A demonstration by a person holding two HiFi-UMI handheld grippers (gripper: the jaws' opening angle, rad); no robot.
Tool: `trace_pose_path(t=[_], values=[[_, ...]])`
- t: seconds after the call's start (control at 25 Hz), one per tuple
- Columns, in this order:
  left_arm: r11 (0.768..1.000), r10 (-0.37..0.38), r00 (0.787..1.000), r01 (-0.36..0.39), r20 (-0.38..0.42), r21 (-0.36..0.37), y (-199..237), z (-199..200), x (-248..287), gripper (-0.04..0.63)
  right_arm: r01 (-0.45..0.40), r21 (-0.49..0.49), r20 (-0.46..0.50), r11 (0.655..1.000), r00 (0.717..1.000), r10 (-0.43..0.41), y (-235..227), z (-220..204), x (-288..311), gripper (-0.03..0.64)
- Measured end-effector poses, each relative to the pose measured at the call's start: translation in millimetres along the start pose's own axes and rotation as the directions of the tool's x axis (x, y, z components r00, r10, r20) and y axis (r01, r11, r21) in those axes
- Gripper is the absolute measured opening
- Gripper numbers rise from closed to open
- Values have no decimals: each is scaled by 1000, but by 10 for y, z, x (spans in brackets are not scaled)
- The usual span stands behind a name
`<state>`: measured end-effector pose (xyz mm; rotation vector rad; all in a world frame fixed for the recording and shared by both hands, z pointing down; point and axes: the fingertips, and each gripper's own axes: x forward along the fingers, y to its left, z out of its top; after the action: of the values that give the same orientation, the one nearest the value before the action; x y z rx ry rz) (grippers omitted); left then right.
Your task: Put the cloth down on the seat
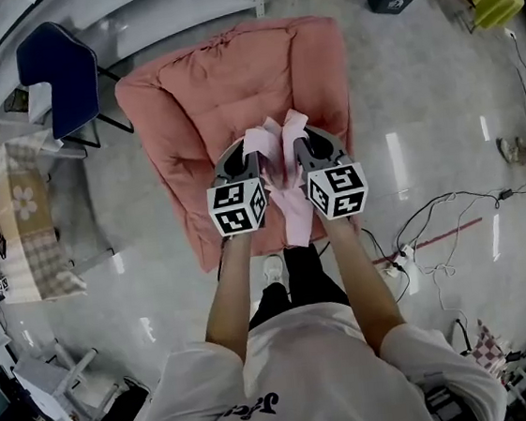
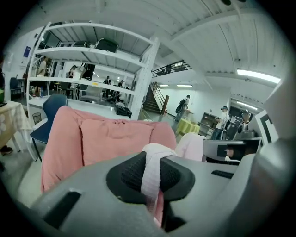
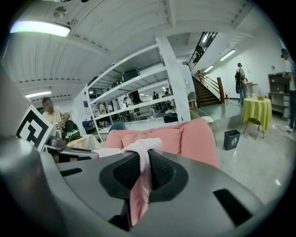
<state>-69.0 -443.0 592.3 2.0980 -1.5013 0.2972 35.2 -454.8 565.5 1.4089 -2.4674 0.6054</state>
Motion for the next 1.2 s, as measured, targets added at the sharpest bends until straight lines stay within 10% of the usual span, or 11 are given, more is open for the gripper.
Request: trace_pose_path(t=[1.2], values=[[994,43,938,-75,-344,-81,600,-2163,1742,32,88,74,-348,993,936,-57,-998,-2400,1229,35]])
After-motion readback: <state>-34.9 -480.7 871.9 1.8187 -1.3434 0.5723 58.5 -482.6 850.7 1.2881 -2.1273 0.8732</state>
